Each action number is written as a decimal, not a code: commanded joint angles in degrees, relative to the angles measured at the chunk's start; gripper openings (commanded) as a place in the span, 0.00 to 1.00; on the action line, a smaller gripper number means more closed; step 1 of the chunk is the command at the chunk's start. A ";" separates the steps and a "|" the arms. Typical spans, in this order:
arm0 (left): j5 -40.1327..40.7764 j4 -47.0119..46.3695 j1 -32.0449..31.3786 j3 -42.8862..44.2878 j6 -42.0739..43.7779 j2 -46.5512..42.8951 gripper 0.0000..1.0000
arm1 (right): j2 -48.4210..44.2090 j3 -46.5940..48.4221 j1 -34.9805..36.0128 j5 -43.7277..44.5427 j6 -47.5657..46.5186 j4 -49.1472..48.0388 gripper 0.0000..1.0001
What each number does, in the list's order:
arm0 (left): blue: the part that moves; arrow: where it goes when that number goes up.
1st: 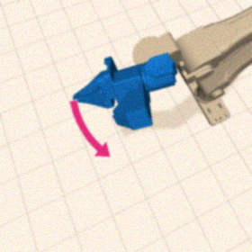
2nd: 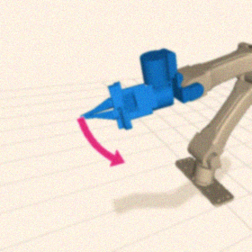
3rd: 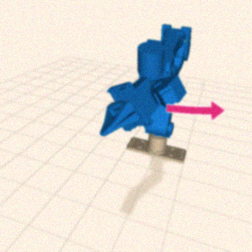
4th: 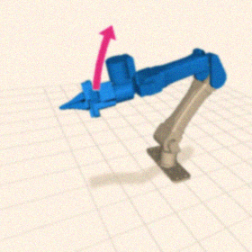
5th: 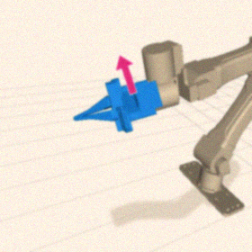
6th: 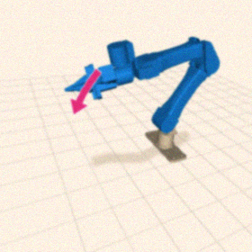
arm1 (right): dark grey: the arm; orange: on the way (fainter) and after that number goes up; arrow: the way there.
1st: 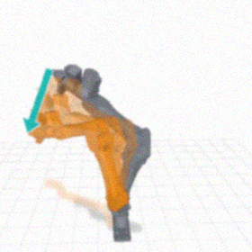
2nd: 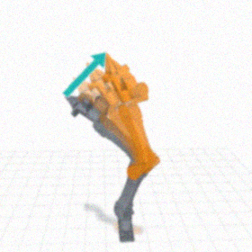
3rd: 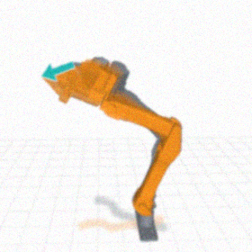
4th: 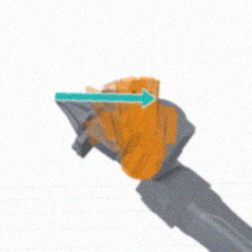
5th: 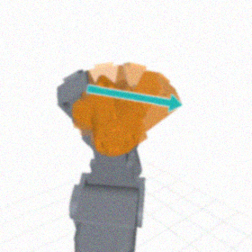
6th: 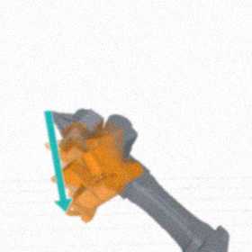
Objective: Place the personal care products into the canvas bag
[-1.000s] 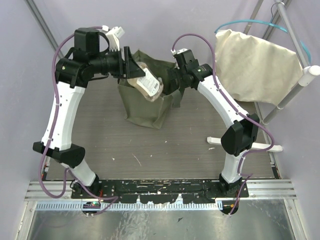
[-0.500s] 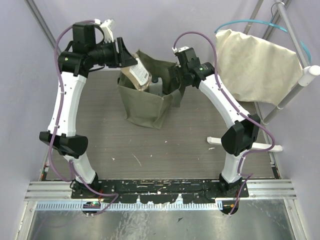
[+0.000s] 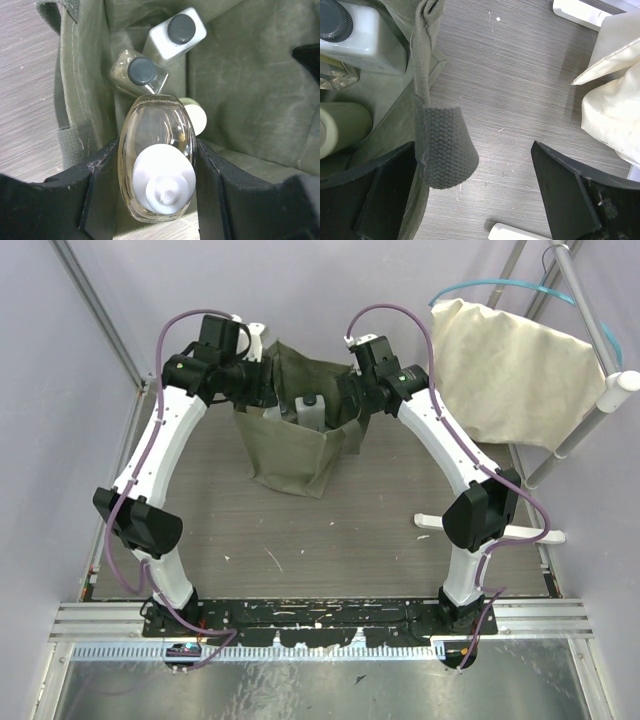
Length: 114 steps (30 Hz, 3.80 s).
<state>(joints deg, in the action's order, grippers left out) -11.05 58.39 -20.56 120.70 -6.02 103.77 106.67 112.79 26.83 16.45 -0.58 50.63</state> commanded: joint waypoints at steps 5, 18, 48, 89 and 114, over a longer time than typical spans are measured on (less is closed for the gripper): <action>14.73 -0.47 -3.95 1.44 3.03 0.37 0.00 | -1.61 -1.51 -0.33 -0.35 0.24 -1.05 1.00; 11.16 -10.26 -4.01 -7.48 1.20 2.30 0.00 | -3.48 -3.27 -0.35 -0.54 0.84 -1.32 1.00; 2.07 -18.25 -3.97 -25.51 -2.66 5.29 0.21 | -6.04 -7.31 -0.37 -1.10 1.63 -1.50 1.00; 21.34 -4.84 0.73 -10.45 -7.42 -25.36 0.98 | -17.97 -6.11 -4.83 -2.40 1.05 -20.51 1.00; 3.98 -5.79 16.23 -30.80 -9.32 -26.72 0.98 | -19.96 -28.40 -22.08 0.03 8.35 -21.96 1.00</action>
<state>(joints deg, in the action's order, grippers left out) -4.99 54.15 -4.38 89.14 -15.49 76.58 90.43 84.42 4.89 14.31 7.92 31.75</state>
